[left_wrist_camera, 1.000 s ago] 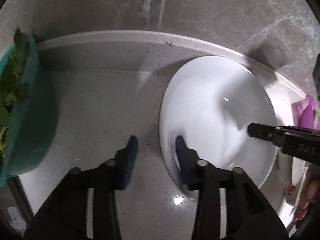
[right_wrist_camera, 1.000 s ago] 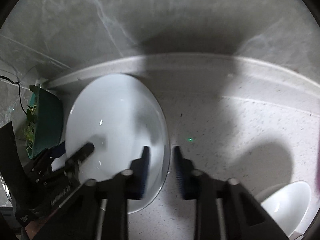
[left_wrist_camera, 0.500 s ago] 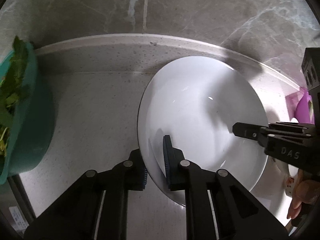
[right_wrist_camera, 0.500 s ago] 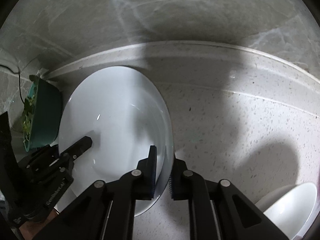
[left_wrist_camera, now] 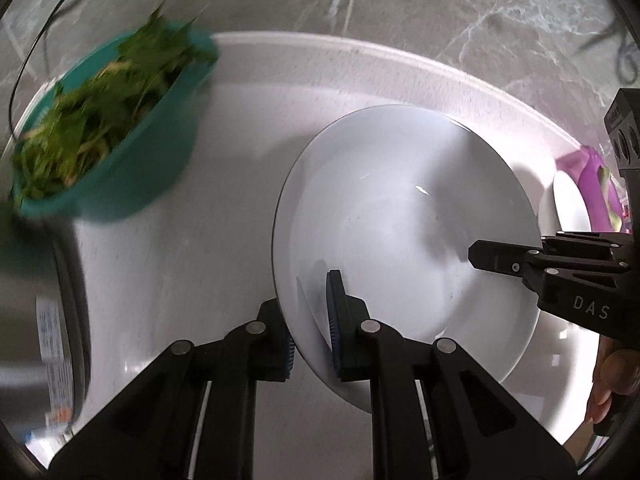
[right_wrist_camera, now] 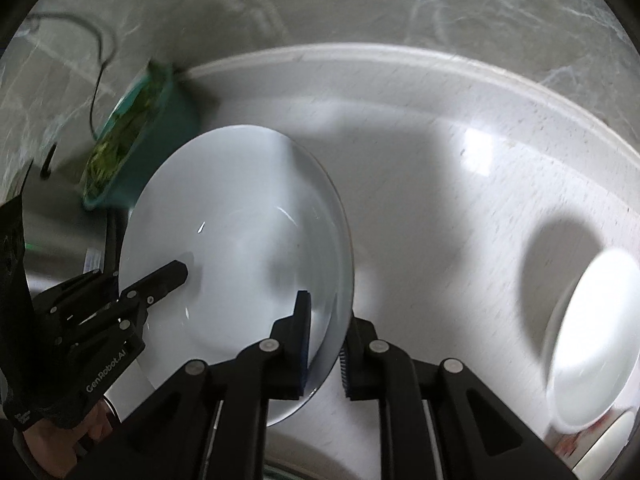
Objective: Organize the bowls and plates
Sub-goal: 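Carry the large white bowl with both grippers and lower it onto the plates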
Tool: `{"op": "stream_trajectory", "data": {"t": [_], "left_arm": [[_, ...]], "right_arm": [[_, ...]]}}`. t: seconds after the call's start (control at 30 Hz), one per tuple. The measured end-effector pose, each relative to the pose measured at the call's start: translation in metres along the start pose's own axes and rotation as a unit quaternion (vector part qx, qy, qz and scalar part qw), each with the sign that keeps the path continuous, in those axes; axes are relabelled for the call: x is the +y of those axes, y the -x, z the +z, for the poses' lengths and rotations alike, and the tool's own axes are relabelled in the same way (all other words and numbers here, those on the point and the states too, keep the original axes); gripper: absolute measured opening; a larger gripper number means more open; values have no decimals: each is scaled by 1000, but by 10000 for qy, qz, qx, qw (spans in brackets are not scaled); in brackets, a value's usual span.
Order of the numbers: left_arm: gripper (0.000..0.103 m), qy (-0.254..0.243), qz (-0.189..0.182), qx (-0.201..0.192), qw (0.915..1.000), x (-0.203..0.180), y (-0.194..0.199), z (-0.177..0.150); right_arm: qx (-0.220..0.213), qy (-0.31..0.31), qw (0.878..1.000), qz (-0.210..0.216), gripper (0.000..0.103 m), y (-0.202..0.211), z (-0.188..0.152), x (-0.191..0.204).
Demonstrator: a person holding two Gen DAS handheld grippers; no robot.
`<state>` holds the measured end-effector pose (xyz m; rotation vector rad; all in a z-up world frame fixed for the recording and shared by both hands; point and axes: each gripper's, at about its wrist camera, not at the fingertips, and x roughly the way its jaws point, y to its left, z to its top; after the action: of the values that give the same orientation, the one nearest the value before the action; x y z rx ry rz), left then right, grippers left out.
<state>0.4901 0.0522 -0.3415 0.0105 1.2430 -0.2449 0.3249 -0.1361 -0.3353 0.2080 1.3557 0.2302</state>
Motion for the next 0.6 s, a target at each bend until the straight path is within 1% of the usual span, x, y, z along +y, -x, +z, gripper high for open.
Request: {"op": "stream_trajectory", "data": {"t": [0.2,0.27,0.37,0.6], "left_arm": [[12,79,-15,113,9999,12,-13,-25],[12,77,-15,137,9999,12,-24,-31],[13,78,-28,154,9998,13,-35,-41],[13,-15,5,126,9999,4,-48,-45]], "right_arm": [[133,6,9999,32,16,-14,-24,20],[125,-22,9999,30,16,-13,-34,14],[144,-30,9999,-17,16,-21,-34,17],[160,-146,9998,-13,16,-29,-38,17]]}}
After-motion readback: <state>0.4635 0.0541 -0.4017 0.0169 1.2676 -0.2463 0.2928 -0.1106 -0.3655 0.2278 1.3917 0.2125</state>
